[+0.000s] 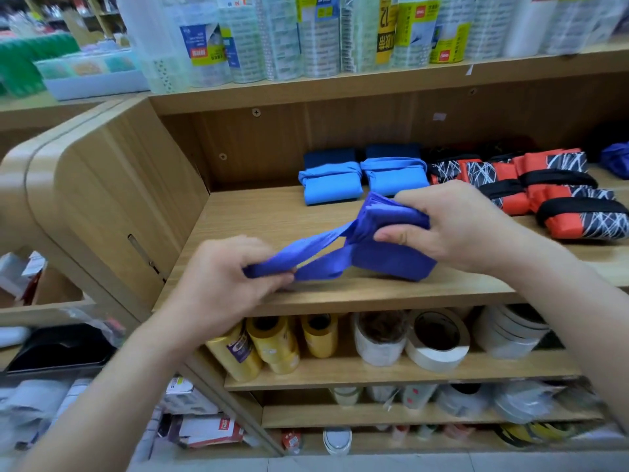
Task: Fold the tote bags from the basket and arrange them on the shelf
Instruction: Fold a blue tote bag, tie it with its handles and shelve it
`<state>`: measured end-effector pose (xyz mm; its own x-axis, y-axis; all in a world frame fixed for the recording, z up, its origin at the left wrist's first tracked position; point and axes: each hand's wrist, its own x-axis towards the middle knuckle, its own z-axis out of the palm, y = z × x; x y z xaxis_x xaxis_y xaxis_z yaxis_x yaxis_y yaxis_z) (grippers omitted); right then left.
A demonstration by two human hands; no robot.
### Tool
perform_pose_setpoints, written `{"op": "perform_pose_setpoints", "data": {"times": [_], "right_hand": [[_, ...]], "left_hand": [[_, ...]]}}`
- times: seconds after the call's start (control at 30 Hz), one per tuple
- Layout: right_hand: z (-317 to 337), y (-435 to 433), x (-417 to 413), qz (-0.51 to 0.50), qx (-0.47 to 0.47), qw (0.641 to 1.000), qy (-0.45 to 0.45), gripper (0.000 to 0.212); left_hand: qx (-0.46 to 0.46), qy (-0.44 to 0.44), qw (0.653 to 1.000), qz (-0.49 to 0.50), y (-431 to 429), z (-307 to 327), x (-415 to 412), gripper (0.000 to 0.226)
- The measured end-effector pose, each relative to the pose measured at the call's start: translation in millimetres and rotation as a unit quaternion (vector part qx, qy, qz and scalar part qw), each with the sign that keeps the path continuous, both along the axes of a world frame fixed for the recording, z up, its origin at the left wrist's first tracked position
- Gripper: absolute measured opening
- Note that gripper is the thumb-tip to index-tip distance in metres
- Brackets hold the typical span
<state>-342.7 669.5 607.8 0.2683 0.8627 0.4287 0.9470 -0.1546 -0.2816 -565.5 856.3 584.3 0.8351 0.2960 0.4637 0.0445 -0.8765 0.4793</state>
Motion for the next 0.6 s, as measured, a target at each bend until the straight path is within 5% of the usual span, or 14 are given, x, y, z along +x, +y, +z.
{"op": "perform_pose_setpoints", "data": {"times": [0.1,0.23,0.3,0.4,0.47,0.6], "right_hand": [[3.8,-6.5,2.0,-0.001,-0.010,1.000,0.026,0.055],[4.2,-9.1,7.1,0.027,0.003,0.991,0.134,0.047],[3.0,-9.6,7.5,0.044,0.025,0.985,0.163,0.041],[2.5,-13.4,5.0,0.037,0.028,0.986,0.162,0.039],[3.6,-15.9,6.5,0.028,0.002,0.985,0.168,0.036],[8.1,-12.3,19.9,0.004,-0.079,0.981,0.177,0.024]], "left_hand": [[-0.222,-0.056,0.973,-0.034,5.4,14.2,-15.4,0.023],[-0.502,-0.140,0.846,-0.110,3.4,25.5,-13.3,0.027],[-0.601,-0.195,0.774,-0.041,-2.1,28.0,-0.8,0.020],[-0.655,-0.195,0.727,0.065,-5.2,21.5,11.8,0.003],[-0.618,-0.148,0.767,0.091,-4.2,10.3,12.3,0.012],[-0.349,-0.023,0.935,0.062,3.1,-9.9,4.0,0.036]]}}
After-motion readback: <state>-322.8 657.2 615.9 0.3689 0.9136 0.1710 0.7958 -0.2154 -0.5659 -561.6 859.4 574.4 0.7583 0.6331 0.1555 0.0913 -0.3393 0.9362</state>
